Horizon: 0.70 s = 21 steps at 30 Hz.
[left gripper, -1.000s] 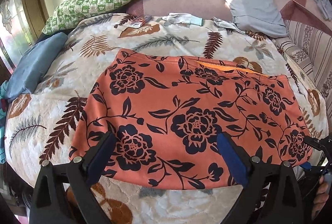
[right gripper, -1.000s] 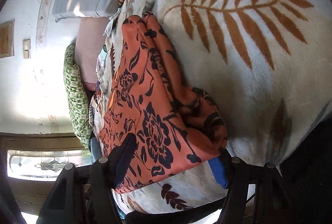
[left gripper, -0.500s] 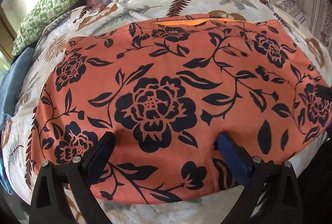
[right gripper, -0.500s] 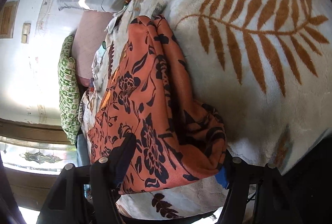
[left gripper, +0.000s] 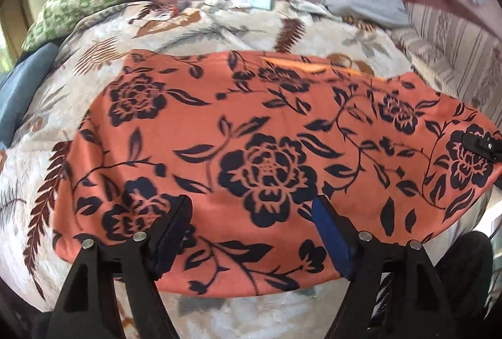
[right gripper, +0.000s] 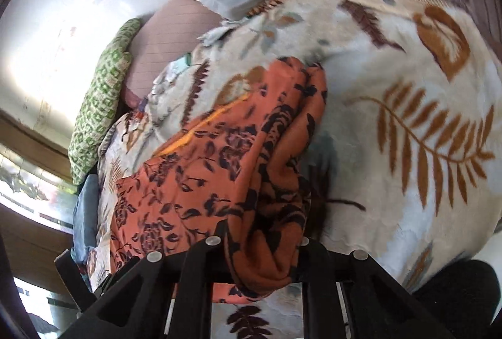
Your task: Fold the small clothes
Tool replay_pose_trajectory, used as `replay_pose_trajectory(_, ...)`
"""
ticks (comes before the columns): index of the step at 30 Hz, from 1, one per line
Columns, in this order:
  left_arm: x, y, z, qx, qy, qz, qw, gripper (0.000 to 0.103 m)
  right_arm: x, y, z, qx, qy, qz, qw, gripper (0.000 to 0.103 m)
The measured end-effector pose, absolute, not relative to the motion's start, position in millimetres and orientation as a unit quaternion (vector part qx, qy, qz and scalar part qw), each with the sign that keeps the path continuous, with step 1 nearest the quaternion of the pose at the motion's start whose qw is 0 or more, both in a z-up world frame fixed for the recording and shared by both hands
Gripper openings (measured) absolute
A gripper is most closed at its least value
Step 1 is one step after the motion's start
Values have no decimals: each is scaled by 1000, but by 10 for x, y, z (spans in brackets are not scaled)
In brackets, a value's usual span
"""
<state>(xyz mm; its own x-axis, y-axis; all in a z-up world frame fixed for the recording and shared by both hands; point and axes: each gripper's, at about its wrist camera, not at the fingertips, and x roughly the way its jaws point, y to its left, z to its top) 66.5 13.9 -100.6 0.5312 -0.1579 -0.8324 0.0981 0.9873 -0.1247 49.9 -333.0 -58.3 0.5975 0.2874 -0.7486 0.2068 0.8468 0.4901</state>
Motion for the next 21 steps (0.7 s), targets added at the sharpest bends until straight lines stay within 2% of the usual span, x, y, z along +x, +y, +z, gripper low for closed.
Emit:
replay_pose_trajectory(4, 425, 913, -668, -116, 433, -18, 894, 79, 630, -2556, -145, 215, 417, 87, 879, 15)
replay_pose_trajectory(8, 78, 1635, -412, -188, 396, 36, 898, 79, 746, -1532, -72, 164, 413, 171, 879, 15)
replay_pose_trajectory(12, -169, 2160, -363, -211, 385, 76, 895, 79, 844, -543, -381, 133, 444, 241, 853, 15)
replay_pose_trajectory(15, -267, 2387, -445, -219, 395, 98, 887, 79, 1015, 185, -1018, 85, 536, 283, 791, 24)
replay_pose_trajectory(16, -255, 2431, -481, -225, 399, 101, 883, 79, 1044, 325, -1275, 76, 566, 276, 773, 32)
replay_pose_trajectory(17, -250, 2462, -505, -227, 404, 103, 880, 79, 1027, 409, -1412, 65, 564, 273, 776, 35)
replay_pose_trajectory(18, -263, 2482, -507, -227, 405, 104, 880, 79, 968, 441, -1382, 54, 538, 275, 795, 42)
replay_pose_trajectory(19, -293, 2482, -504, -227, 399, 106, 882, 79, 905, 446, -1315, 55, 525, 293, 797, 71)
replay_pose_trajectory(20, -290, 2487, -495, -228, 396, 107, 883, 79, 852, 427, -1245, 70, 517, 323, 790, 80)
replay_pose_trajectory(21, -256, 2478, -483, -228, 396, 105, 883, 79, 809, 388, -1173, 78, 510, 342, 786, 80)
